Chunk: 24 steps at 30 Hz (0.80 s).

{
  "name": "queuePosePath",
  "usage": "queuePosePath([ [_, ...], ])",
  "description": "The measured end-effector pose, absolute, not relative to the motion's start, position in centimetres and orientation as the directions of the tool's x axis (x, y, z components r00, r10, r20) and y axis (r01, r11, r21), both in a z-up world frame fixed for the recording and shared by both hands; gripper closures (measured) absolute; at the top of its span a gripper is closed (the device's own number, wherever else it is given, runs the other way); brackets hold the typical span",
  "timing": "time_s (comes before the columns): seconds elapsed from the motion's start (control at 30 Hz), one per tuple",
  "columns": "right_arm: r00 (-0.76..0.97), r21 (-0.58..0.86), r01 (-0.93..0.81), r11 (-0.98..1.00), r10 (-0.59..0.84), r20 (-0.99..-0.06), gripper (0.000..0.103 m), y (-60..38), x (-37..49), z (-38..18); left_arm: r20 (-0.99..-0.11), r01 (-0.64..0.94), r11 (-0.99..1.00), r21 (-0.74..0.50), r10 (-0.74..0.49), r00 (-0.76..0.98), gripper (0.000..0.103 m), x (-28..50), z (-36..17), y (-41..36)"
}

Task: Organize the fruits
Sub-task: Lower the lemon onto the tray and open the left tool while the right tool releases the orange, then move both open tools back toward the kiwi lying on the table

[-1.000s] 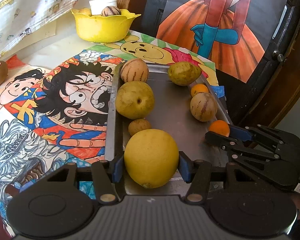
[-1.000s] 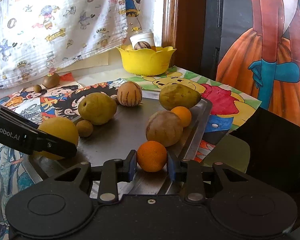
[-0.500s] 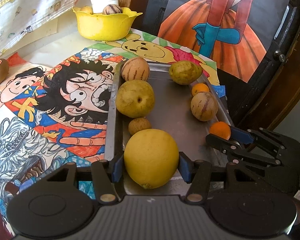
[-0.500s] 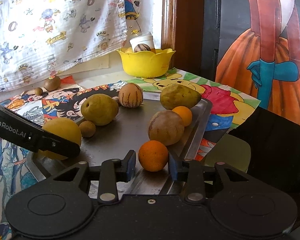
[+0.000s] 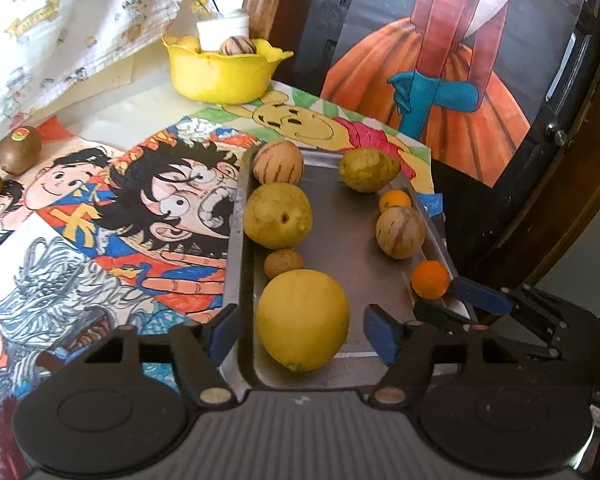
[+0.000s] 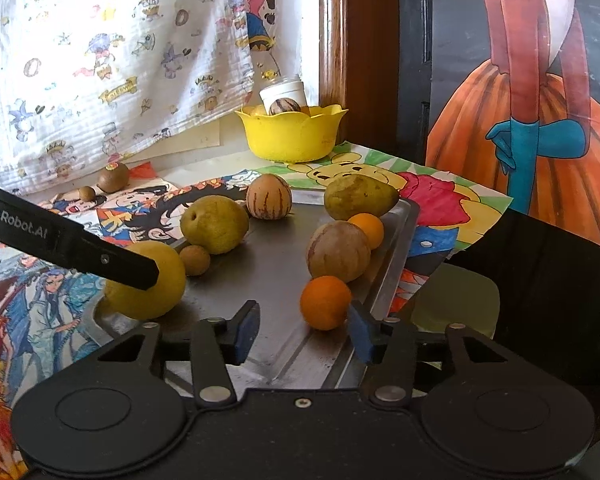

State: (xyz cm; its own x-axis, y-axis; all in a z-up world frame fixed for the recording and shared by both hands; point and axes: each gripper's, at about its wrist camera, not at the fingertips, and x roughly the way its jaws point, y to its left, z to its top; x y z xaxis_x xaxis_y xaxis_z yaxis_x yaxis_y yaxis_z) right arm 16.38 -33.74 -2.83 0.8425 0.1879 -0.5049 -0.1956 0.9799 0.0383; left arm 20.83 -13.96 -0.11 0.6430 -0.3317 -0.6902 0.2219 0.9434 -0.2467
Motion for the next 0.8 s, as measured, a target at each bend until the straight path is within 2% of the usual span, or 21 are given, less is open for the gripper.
queuePosePath([
  [0.23,0.853,0.079,-0.163,0.983,0.181,-0.490,0.021,-33.5,14.4,-1.5,-0.656,0.183,0.957,-0.225,-0.288,0.698,0.005,19.1,1.1,-12.5],
  [0.3,0.854,0.087,-0.157,0.984,0.179,-0.489,0.010,-33.2,13.7,-1.0,-0.647,0.159,0.963,-0.220,-0.266,0.715,0.002,18.5,1.4,-12.0],
  [0.4,0.852,0.088,-0.152,0.984,0.176,-0.493,0.002,-32.5,12.6,-0.4,-0.629,0.110,0.979,-0.173,-0.196,0.752,0.001,17.4,1.5,-11.3],
  [0.57,0.836,0.088,-0.160,0.983,0.182,-0.517,0.001,-30.8,10.9,0.5,-0.616,0.069,0.992,-0.105,-0.119,0.778,0.001,15.5,1.4,-10.2],
  [0.8,0.782,0.103,-0.188,0.977,0.212,-0.586,0.001,-28.3,9.1,1.1,-0.652,0.018,0.999,-0.051,-0.047,0.756,0.001,13.1,1.0,-7.9],
])
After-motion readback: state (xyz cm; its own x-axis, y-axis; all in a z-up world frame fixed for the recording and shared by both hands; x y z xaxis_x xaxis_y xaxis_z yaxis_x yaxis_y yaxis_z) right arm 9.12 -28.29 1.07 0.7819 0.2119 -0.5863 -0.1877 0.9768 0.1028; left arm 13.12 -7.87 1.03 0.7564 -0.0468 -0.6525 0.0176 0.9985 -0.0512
